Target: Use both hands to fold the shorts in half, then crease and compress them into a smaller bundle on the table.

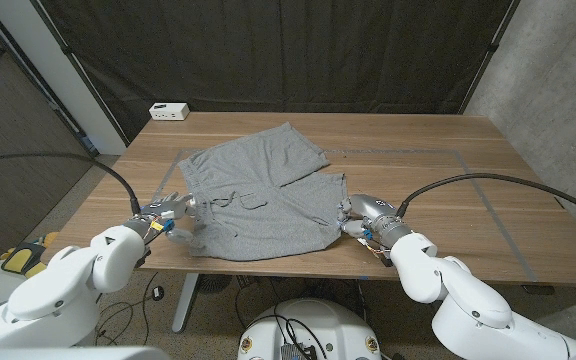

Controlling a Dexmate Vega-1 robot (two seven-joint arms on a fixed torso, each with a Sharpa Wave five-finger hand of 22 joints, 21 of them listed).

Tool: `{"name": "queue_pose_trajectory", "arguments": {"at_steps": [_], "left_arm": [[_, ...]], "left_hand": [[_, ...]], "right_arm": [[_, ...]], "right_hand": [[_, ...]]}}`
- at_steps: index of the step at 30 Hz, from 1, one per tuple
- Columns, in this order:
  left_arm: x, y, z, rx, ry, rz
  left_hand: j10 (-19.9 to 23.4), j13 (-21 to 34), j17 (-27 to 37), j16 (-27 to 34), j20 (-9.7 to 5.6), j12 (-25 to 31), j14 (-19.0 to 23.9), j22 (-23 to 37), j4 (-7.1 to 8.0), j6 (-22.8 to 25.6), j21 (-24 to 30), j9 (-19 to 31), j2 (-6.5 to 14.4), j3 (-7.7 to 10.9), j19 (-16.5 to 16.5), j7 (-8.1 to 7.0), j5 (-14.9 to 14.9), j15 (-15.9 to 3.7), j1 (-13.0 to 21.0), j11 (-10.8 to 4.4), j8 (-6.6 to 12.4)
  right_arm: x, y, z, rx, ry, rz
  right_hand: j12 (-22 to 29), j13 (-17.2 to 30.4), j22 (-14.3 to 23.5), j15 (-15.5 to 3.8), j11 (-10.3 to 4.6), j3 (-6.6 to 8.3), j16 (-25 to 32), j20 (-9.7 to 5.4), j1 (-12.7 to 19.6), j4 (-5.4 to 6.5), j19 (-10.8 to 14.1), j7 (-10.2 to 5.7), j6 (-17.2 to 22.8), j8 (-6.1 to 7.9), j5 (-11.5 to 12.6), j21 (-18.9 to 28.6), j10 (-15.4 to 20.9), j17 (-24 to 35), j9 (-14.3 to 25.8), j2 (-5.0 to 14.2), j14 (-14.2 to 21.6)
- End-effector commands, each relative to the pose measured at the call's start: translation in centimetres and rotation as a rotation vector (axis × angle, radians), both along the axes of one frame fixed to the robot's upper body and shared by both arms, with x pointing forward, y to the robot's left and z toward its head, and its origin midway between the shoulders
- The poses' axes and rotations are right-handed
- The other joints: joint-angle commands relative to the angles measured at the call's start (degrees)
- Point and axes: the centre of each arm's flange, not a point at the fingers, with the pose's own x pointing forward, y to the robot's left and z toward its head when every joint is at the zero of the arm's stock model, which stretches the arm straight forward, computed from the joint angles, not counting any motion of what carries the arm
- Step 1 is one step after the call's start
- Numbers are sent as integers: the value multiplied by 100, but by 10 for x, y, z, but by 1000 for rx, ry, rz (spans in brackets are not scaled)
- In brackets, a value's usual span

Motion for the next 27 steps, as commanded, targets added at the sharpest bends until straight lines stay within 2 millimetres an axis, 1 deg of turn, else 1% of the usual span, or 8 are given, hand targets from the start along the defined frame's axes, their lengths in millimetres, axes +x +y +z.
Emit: {"name": "queue_pose_trajectory", "arguments": {"at_steps": [1, 11, 12, 16, 20, 21, 23, 27], "left_arm": [[7, -9, -14, 81, -14, 14], [16, -16, -27, 115, -7, 28], [16, -17, -28, 120, -13, 29], [17, -20, -32, 148, -40, 49], [19, -20, -33, 160, -65, 77], [19, -20, -34, 163, -75, 77], [19, -20, -34, 162, -93, 79], [17, -21, -30, 169, -119, 80]], "left_hand": [[22, 9, 18, 50, -38, 55, -636, 9, 6, 95, 45, 34, 13, -32, 15, -43, 58, -75, 123, -79, 45], [276, 0, 14, 94, -201, 149, -448, 4, -39, 905, 103, 54, 138, -67, 141, 112, 100, -307, 453, -271, 408], [316, -2, 13, 97, -215, 154, -403, 2, -46, 1082, 110, 58, 186, -57, 163, 222, 94, -330, 526, -296, 486], [734, -11, 6, 126, -262, 249, -135, -5, -70, 1728, 160, 75, 530, 76, 339, 356, -37, -502, 885, -507, 759], [905, -15, 0, 121, -298, 277, -54, -9, -77, 1887, 184, 65, 692, 145, 438, 450, -136, -568, 1021, -527, 810], [1056, -19, -5, 118, -279, 298, 14, -14, -55, 2075, 184, 54, 911, 228, 481, 560, -230, -589, 1114, -518, 860], [1244, -23, -11, 126, -287, 320, 146, -21, -71, 2349, 189, 29, 1065, 288, 555, 642, -333, -661, 1215, -521, 932], [1376, -26, -15, 136, -320, 333, 254, -23, -71, 2408, 199, 14, 1146, 310, 625, 746, -376, -716, 1253, -574, 930]], "right_arm": [[0, 1, -2, 11, -5, 3], [2, 1, 0, 6, -5, 5], [2, 1, 1, 6, -9, 8], [5, 0, 2, 5, -2, 14], [5, -1, 3, 2, -12, 10], [6, -1, 3, 6, -6, 14], [6, -1, 3, 4, -10, 9], [8, -3, 4, 0, 2, 8]], "right_hand": [[6, 31, 16, -652, 12, 39, -34, -3, 35, -6, 13, 59, 29, 20, -24, -24, 31, 17, 8, 24, 56], [4, 33, 15, -652, 20, 60, -39, 3, 36, -7, 18, 61, 38, 17, -39, -26, 61, 17, 11, 16, 80], [4, 33, 15, -649, 18, 61, -40, 4, 36, -7, 19, 58, 34, 15, -40, -26, 64, 17, 11, 15, 83], [0, 34, 15, -657, 22, 71, -41, 5, 37, -7, 22, 58, 35, 13, -46, -26, 70, 18, 12, 16, 92], [-5, 35, 15, -660, 23, 79, -45, 7, 38, -8, 22, 61, 36, 11, -52, -27, 70, 18, 13, 13, 98], [-6, 35, 15, -661, 20, 81, -46, 8, 38, -7, 24, 58, 38, 11, -53, -27, 71, 18, 14, 13, 99], [-6, 35, 15, -658, 25, 85, -46, 7, 37, -7, 26, 59, 37, 10, -57, -27, 77, 18, 14, 11, 106], [-10, 36, 15, -662, 21, 94, -52, 6, 38, -8, 27, 69, 42, 9, -62, -28, 80, 19, 15, 8, 107]]}}
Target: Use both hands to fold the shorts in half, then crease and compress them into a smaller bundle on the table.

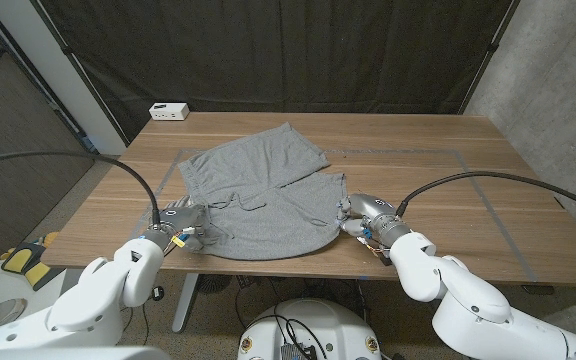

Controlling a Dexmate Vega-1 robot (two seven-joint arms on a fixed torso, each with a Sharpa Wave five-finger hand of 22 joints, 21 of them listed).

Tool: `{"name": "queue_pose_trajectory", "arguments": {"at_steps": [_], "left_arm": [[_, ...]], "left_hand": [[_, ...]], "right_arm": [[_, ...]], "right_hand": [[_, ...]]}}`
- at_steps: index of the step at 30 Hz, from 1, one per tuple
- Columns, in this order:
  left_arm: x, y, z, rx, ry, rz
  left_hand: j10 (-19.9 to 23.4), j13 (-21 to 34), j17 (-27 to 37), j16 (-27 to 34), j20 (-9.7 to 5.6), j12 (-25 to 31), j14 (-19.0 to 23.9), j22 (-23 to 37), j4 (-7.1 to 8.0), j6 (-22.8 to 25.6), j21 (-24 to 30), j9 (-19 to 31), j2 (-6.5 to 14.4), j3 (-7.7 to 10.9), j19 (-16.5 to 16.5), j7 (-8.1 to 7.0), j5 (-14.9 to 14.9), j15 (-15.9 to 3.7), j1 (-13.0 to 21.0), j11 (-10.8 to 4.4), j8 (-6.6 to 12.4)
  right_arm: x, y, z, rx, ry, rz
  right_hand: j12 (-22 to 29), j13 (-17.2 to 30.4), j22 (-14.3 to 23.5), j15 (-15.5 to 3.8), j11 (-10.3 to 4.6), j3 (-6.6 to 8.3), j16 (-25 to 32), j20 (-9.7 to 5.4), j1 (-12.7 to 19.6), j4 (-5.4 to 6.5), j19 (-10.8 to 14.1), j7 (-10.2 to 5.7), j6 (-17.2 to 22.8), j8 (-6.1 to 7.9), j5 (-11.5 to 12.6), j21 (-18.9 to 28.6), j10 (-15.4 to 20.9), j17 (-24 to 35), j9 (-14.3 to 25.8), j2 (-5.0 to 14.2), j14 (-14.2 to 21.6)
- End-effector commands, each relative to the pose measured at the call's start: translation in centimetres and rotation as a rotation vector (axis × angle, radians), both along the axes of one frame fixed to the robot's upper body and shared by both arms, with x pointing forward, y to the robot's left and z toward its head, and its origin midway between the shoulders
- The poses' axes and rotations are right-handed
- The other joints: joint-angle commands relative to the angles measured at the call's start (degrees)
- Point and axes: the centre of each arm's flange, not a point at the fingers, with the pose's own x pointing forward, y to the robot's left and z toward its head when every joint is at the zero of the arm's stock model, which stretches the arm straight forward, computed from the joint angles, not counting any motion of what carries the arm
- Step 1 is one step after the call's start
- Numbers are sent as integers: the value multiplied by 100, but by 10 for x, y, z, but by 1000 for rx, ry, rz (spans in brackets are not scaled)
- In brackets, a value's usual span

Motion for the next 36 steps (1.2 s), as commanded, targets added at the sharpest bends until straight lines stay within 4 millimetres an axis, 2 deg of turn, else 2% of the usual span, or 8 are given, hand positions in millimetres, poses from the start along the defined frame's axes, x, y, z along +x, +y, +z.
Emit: {"name": "queue_pose_trajectory", "arguments": {"at_steps": [1, 5, 6, 10, 16, 22, 33, 36], "left_arm": [[-1, -2, 2, 37, -72, 29], [-5, -1, 11, -3, -62, 24], [-7, -1, 13, -11, -61, 16], [-13, 2, 22, -62, -48, -14], [-29, 11, 35, -121, -96, -38], [-44, 20, 46, -152, -159, -56], [-69, 37, 65, -274, -254, -171], [-76, 44, 69, -317, -292, -212]], "left_hand": [[126, 17, 12, 25, -17, 58, 87, 12, -1, 137, 38, 27, 184, 65, 84, 105, -36, -33, 49, -26, 61], [185, 17, 7, -1, -113, 38, 113, 10, -41, 346, 35, 63, 216, 95, 119, 198, -29, -105, 114, -49, 156], [197, 17, 6, -13, -126, 27, 112, 11, -66, 406, 30, 87, 202, 106, 121, 291, -9, -112, 143, -51, 195], [260, 18, 5, -34, -153, 9, 124, 14, -127, 530, 17, 157, 158, 152, 118, 483, 90, -118, 232, -34, 292], [400, 22, 8, -16, -142, 9, 247, 18, -169, 556, 10, 258, 100, 232, 130, 653, 230, -110, 362, -12, 370], [503, 26, 10, -6, -134, 20, 330, 20, -174, 571, 30, 314, 68, 273, 199, 674, 293, -122, 421, -5, 411], [736, 35, 18, 9, -150, 43, 494, 29, -181, 641, 82, 458, -9, 384, 363, 860, 443, -150, 554, 63, 529], [818, 40, 20, 20, -212, 50, 572, 31, -177, 637, 92, 515, -35, 423, 406, 877, 493, -172, 592, 119, 561]], "right_arm": [[3, -4, 3, -1, 4, 2], [1, -7, 7, 16, -24, 3], [1, -7, 7, 17, -36, 1], [-4, -11, 10, 47, -135, 2], [-6, -14, 17, 70, -207, 10], [-5, -15, 27, 82, -216, 37], [-1, -19, 36, 137, -285, 87], [0, -19, 38, 149, -301, 103]], "right_hand": [[-11, 7, 16, -653, -11, 49, -8, 6, 39, -7, 28, 69, 44, 34, -18, -28, 50, 18, 20, 7, 55], [-17, 8, 15, -646, -13, 58, -19, 7, 42, -9, 28, 76, 47, 33, -23, -29, 47, 18, 21, 4, 42], [-20, 8, 15, -644, -14, 62, -20, 9, 43, -9, 29, 79, 44, 31, -25, -29, 45, 19, 21, 4, 44], [-30, 9, 15, -646, -14, 70, -29, 6, 43, -9, 31, 73, 43, 28, -30, -30, 34, 21, 23, 1, 35], [-33, 10, 15, -658, -21, 81, -37, 5, 43, -10, 24, 85, 49, 28, -37, -35, 45, 23, 25, -7, 32], [-40, 12, 13, -652, -8, 112, -53, 27, 64, -29, 23, 207, 82, 57, -48, -40, 65, 20, 61, -28, 40], [-49, 13, 11, -635, 20, 151, -74, 57, 86, -49, 12, 243, 127, 99, -68, -50, 87, 18, 102, -65, 44], [-51, 14, 10, -629, 26, 166, -85, 60, 93, -52, 9, 278, 131, 109, -73, -53, 96, 18, 115, -70, 36]]}}
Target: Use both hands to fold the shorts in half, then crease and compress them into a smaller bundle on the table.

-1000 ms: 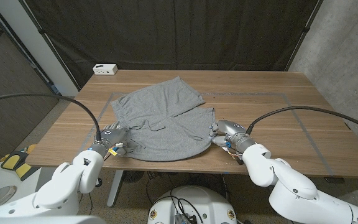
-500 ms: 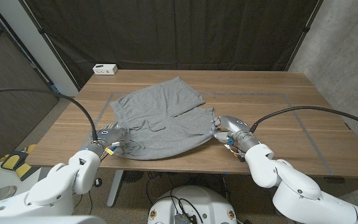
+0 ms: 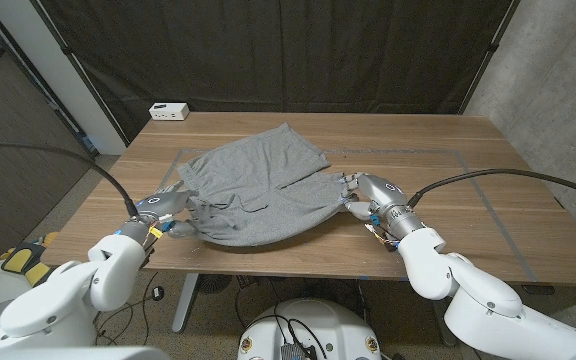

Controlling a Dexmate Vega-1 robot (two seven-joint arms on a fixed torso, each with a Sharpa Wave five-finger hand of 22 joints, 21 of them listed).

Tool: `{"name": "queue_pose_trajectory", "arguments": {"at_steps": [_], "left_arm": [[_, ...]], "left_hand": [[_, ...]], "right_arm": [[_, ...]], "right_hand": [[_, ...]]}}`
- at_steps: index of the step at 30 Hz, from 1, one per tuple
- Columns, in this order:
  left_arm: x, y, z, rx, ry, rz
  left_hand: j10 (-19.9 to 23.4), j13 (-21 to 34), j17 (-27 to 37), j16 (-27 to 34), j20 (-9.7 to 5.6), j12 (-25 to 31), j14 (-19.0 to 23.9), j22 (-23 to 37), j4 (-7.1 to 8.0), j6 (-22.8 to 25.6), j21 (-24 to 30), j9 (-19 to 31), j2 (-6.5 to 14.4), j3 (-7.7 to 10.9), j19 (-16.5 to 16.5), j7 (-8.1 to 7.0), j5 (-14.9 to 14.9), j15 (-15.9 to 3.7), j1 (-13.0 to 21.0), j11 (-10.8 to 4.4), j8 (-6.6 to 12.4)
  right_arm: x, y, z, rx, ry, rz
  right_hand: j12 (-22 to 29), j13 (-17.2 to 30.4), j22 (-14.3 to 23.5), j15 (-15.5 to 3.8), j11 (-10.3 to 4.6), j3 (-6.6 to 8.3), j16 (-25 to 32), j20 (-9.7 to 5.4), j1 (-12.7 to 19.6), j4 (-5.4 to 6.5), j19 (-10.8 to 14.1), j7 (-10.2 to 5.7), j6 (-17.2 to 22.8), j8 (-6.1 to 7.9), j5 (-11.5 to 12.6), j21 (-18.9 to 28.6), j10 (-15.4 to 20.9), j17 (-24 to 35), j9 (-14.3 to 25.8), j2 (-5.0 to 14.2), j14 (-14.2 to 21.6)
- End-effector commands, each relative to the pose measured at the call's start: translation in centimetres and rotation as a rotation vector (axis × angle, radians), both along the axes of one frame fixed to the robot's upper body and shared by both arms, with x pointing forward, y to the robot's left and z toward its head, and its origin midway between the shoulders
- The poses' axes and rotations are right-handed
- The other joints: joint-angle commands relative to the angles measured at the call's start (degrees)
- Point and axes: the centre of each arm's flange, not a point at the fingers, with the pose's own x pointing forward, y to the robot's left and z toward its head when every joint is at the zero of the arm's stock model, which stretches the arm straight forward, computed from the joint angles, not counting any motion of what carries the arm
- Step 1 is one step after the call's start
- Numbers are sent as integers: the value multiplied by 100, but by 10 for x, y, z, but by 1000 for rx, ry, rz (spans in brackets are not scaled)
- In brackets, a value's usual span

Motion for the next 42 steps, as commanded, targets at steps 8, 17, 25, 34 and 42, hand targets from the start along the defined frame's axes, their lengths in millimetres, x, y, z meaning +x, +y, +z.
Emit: {"name": "queue_pose_trajectory", "arguments": {"at_steps": [8, 17, 25, 34, 42], "left_arm": [[-40, 30, 21, -166, -152, -185], [-52, 37, 17, -223, -128, -237], [-59, 42, 12, -253, -58, -237], [-53, 64, 1, -422, -105, -354], [-38, 76, -8, -507, -124, -379]], "left_hand": [[146, 30, 22, 29, -1, 35, 105, 27, 17, 587, 28, 583, -42, 126, 73, 721, 132, 17, 113, 61, 79], [120, 39, 29, 11, 20, -8, 111, 34, 33, 584, 15, 697, -77, 182, 56, 759, 246, 67, 130, 148, 147], [74, 46, 35, 2, 30, -49, 117, 42, 49, 481, 34, 801, -90, 233, 109, 790, 339, 132, 135, 249, 169], [61, 59, 41, -17, 84, -72, 99, 55, 73, 302, 56, 976, -68, 306, 164, 881, 459, 189, 128, 420, 207], [53, 66, 46, -17, 111, -82, 96, 64, 74, 291, 70, 1087, -48, 358, 197, 987, 528, 241, 135, 473, 272]], "right_arm": [[6, -7, 21, 77, -121, 91], [14, -6, 32, 153, -218, 142], [23, 5, 48, 106, -265, 169], [44, 21, 67, 98, -323, 199], [66, 31, 91, 111, -340, 213]], "right_hand": [[-26, 18, 10, -630, 18, 77, -42, 54, 67, 4, -24, 180, 98, 45, -41, -23, 67, 21, 55, -51, 31], [-57, 20, 9, -611, 32, 108, -62, 73, 58, 13, -39, 185, 105, 68, -50, -33, 21, 25, 82, -63, 15], [-94, 22, 9, -589, 34, 143, -81, 85, 31, 37, -58, 152, 53, 74, -58, -43, -37, 33, 115, -56, -3], [-109, 24, 9, -602, 3, 167, -83, 86, 2, 56, -64, 101, 23, 84, -64, -47, -57, 40, 140, -48, 14], [-110, 25, 9, -625, 0, 185, -90, 80, -11, 59, -62, 100, 23, 99, -68, -47, -47, 43, 156, -52, 16]]}}
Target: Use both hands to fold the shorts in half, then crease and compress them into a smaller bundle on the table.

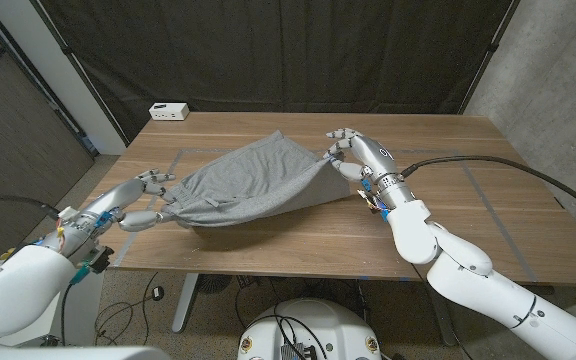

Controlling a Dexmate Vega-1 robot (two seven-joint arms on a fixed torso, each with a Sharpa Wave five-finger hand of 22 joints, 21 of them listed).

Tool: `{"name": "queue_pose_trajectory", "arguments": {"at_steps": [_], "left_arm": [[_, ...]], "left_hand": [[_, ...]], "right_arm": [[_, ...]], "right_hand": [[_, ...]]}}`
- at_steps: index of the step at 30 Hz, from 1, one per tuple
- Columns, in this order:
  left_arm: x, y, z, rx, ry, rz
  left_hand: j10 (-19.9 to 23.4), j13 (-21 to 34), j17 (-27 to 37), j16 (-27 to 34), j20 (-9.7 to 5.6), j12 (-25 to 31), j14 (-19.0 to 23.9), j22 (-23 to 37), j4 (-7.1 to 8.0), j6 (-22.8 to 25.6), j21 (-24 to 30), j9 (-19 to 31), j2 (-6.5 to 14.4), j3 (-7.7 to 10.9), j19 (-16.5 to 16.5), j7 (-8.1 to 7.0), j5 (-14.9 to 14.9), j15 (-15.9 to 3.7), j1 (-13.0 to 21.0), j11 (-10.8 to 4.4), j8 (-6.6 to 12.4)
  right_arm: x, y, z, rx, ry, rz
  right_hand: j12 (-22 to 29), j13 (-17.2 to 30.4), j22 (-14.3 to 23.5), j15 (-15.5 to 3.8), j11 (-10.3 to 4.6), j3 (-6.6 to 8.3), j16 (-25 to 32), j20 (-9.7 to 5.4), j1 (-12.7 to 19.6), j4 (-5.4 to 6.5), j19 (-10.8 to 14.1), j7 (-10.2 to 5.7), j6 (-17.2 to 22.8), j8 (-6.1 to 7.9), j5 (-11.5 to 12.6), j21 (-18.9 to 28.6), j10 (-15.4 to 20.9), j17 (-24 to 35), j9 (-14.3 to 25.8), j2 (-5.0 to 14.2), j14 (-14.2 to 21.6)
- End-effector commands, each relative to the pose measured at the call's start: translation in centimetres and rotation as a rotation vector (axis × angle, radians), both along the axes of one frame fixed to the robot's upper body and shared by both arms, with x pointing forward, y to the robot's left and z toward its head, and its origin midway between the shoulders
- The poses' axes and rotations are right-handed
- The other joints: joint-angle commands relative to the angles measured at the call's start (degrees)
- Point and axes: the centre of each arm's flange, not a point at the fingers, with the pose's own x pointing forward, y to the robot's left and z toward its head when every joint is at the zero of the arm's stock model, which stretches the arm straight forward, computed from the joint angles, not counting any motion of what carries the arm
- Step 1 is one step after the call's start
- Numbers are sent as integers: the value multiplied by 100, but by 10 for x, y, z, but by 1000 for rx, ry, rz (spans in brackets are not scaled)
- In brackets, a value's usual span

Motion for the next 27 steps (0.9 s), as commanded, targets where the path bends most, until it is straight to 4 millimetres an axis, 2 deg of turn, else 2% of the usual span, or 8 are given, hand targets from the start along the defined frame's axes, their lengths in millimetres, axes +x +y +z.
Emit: {"name": "queue_pose_trajectory", "arguments": {"at_steps": [1, 18, 27], "left_arm": [[15, 21, -12, -152, -23, -79], [66, 36, -31, -489, -3, -400], [92, 34, -41, -660, 55, -544]], "left_hand": [[21, 13, 32, 7, 27, -14, 7, 11, 5, 619, 51, 227, 38, 71, 43, 656, 58, 52, 42, 63, 68], [32, 20, 39, 3, -3, -17, 9, 22, -8, 596, 56, 390, 26, 152, 50, 677, 173, 40, 47, 91, 156], [-40, 26, 46, -25, 7, -46, -99, 34, 10, 472, 14, 545, 41, 217, -79, 749, 272, 125, 18, 166, 194]], "right_arm": [[27, 17, 31, 3, -40, 32], [67, 38, 67, 80, -1, 154], [91, 46, 86, 97, 122, 241]], "right_hand": [[5, 26, 8, -626, -2, 34, -7, 9, -50, -1, 10, 68, 63, 45, -19, -2, 1, 28, 28, -16, 17], [-2, 28, 7, -608, -13, 77, -32, 25, -68, -15, -30, 97, 80, 83, -32, -20, 12, 28, 59, -59, 6], [-22, 29, 7, -560, -9, 113, -68, 36, -82, -18, -77, 104, 83, 103, -40, -38, -23, 31, 77, -73, -56]]}}
